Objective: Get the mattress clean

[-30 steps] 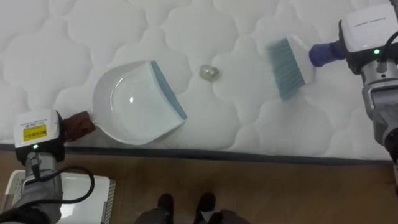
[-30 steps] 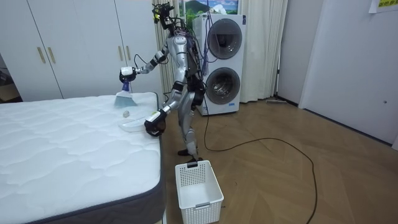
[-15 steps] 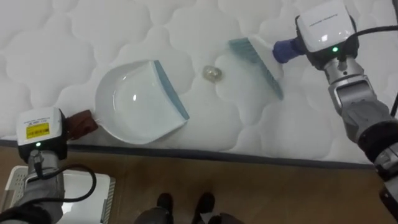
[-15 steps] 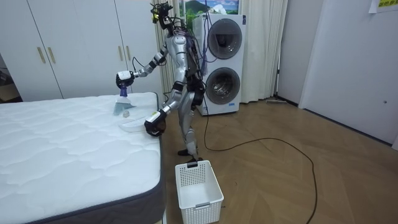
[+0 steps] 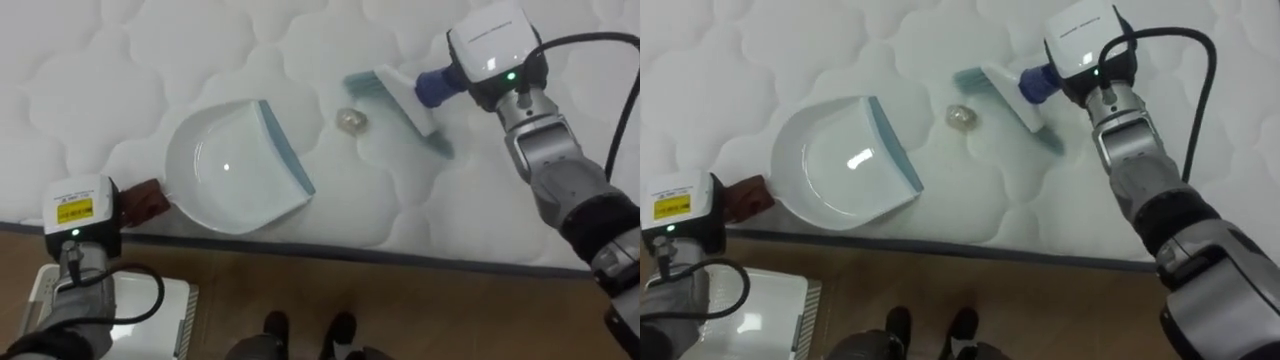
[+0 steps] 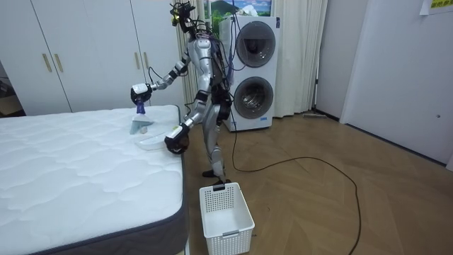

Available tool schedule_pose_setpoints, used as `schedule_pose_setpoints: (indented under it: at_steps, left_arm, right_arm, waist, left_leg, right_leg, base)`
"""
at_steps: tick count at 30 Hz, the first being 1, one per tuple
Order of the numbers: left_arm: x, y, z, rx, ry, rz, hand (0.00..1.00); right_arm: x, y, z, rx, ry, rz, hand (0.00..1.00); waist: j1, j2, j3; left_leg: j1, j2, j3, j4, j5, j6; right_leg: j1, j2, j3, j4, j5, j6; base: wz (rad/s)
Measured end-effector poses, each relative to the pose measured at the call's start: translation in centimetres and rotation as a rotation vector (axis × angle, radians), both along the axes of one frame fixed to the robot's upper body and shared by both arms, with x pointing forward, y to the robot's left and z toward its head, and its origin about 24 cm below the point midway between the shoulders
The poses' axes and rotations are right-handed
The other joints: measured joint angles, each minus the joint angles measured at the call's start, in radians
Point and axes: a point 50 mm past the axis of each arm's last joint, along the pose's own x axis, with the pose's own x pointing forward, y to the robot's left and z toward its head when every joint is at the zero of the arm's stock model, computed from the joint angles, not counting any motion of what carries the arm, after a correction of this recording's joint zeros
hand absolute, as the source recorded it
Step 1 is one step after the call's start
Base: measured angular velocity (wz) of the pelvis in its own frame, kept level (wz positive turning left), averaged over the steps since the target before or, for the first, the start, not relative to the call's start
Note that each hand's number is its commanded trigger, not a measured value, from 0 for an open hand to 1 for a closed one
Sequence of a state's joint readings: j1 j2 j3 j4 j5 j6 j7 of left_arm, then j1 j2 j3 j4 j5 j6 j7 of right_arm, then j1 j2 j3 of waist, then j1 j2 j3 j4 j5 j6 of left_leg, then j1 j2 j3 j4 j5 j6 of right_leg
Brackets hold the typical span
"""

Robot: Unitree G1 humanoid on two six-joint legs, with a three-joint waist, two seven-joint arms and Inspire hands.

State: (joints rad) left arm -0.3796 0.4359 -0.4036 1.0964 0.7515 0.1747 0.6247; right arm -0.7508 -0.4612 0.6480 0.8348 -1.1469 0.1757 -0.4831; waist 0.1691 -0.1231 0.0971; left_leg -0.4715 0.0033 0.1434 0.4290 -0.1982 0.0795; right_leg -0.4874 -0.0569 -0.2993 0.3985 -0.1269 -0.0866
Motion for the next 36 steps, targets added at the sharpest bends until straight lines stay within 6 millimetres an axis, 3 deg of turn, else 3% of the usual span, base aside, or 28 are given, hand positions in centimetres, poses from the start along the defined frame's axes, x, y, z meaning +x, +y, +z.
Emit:
schedule_pose_setpoints:
  at_steps: [9,15,26,36]
  left_arm:
    - [0.1,-0.2,-0.1,-0.013,0.019,-0.006,1.0]
    - [0.1,-1.0,-0.5,-0.029,0.025,-0.016,1.0]
    - [0.2,-1.2,-0.6,-0.036,0.026,-0.023,1.0]
    - [0.2,-1.2,-0.4,-0.009,0.026,-0.039,1.0]
  right_arm:
    - [0.0,1.3,-0.6,0.054,0.062,0.002,1.0]
    - [0.0,0.9,-1.2,0.216,0.166,-0.068,1.0]
    - [0.0,3.1,-2.8,0.441,0.35,-0.094,1.0]
    - [0.1,3.2,-2.8,0.492,0.394,-0.102,1.0]
  waist:
    - [0.006,0.009,-0.0048]
    - [0.005,0.027,-0.008]
    - [0.006,0.028,-0.0079]
    - [0.007,0.034,-0.0114]
  left_leg:
    - [0.008,-0.001,0.0,-0.001,0.001,-0.001]
    - [0.012,-0.003,-0.007,0.002,0.001,-0.001]
    - [0.011,-0.004,-0.009,-0.004,0.001,-0.002]
    - [0.009,-0.007,-0.008,0.001,0.002,-0.001]
  right_leg:
    - [0.006,0.0,0.001,0.001,0.0,0.0]
    - [0.013,-0.003,-0.002,0.005,0.0,0.0]
    - [0.008,-0.007,-0.002,0.018,0.0,-0.001]
    - [0.002,-0.01,-0.007,0.019,0.0,-0.001]
  base:
    - [0.0]
    - [0.03]
    - [0.0]
    - [-0.01]
